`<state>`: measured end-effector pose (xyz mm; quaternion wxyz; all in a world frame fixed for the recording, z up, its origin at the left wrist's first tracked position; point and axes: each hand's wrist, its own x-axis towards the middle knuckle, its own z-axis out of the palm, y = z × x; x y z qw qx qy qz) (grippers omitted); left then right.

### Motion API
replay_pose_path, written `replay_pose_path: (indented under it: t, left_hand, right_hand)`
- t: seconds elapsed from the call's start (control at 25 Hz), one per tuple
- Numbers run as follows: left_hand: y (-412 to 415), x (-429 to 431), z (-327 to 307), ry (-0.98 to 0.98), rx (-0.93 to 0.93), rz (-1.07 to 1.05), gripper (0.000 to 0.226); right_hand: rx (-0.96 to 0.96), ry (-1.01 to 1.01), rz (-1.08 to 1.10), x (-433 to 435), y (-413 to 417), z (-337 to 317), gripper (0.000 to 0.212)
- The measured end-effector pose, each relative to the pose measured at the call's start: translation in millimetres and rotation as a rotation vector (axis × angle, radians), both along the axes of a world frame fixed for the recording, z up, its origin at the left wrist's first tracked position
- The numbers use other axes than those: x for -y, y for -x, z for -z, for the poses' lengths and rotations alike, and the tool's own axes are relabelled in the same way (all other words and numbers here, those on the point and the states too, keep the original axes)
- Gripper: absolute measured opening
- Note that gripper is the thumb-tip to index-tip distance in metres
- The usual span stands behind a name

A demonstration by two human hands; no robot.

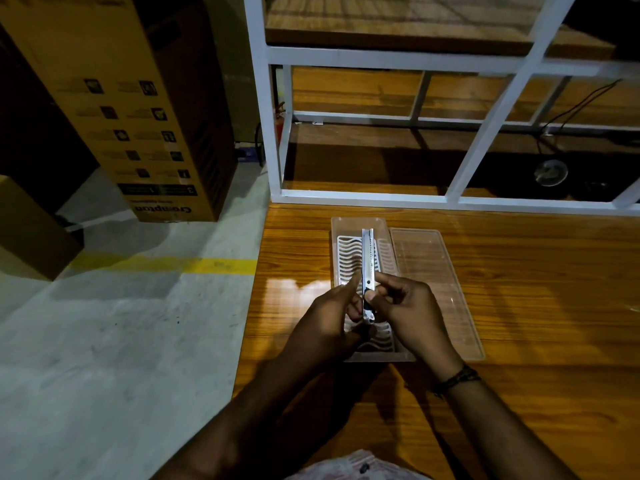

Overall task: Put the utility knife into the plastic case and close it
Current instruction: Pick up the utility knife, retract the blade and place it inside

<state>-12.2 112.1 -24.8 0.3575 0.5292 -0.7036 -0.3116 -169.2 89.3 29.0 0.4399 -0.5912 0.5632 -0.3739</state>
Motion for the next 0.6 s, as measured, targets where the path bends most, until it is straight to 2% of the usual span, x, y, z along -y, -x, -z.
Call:
replay_pose_path:
  t: [0.12, 0.2, 0.36, 0.48, 0.6]
  left_hand:
    - [-5.1, -6.5, -15.4, 0.072, 0.023, -0.100, 0.057]
    - [-7.3, -10.8, -21.2, 0.112, 0.046, -0.215, 0.045]
    - [-14.0, -12.0, -19.2, 0.033, 0.026, -0.376, 0.049]
    - [-20.0, -9.3, -16.0, -0.136, -0.040, -0.363, 0.042]
    - [-21.4, -8.7, -17.6, -0.201, -0.044, -0.352, 0.035]
  right_hand:
    - [-0.157, 0.066, 0.024, 9.4, -7.2, -1.3, 0.022]
    - [-0.303, 0.111, 0.007, 17.1, -13.1, -0.6, 0.021]
    - [-0.470, 0.081, -0.047, 30.8, -29.0, 13.8, 0.029]
    - [-0.555, 0.020, -0.070, 38.1, -37.5, 33.6, 0.031]
    - [-0.608, -0.025, -0.035, 41.8, -38.8, 44.9, 0.027]
